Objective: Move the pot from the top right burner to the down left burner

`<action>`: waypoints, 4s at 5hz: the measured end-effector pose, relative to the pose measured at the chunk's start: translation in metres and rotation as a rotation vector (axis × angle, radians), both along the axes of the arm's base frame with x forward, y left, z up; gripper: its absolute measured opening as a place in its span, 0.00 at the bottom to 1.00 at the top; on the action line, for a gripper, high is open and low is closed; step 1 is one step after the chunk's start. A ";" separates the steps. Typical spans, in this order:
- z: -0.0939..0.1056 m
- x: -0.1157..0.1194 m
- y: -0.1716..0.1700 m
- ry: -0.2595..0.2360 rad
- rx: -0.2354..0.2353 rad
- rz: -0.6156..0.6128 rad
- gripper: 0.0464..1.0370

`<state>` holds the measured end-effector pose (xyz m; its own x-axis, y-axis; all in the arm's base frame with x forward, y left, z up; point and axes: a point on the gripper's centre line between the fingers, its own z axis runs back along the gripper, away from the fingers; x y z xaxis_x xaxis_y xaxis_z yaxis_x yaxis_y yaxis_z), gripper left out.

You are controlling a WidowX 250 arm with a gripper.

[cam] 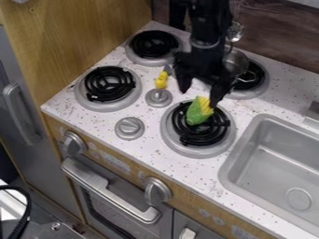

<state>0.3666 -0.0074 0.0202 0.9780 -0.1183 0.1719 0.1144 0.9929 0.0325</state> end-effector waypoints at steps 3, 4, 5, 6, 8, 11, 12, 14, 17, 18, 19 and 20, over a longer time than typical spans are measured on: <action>-0.014 0.076 -0.015 -0.287 0.014 -0.403 0.96; -0.019 0.097 -0.012 -0.297 0.052 -0.449 0.96; -0.023 0.113 -0.002 -0.302 0.091 -0.445 0.96; -0.033 0.121 0.015 -0.265 0.111 -0.409 0.96; -0.068 0.115 0.027 -0.142 0.075 -0.376 0.96; -0.073 0.118 0.016 -0.155 0.024 -0.364 0.33; -0.072 0.116 0.012 -0.175 0.011 -0.390 0.13; -0.048 0.099 0.013 -0.217 0.023 -0.373 0.03; -0.034 0.055 0.104 -0.035 0.157 -0.037 0.03; -0.036 0.045 0.131 -0.020 0.147 0.043 0.03; -0.037 0.032 0.155 0.017 0.150 0.100 0.03; -0.056 0.019 0.160 0.065 0.137 0.114 0.03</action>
<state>0.3860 0.1526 -0.0359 0.9950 -0.0241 0.0973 0.0078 0.9863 0.1648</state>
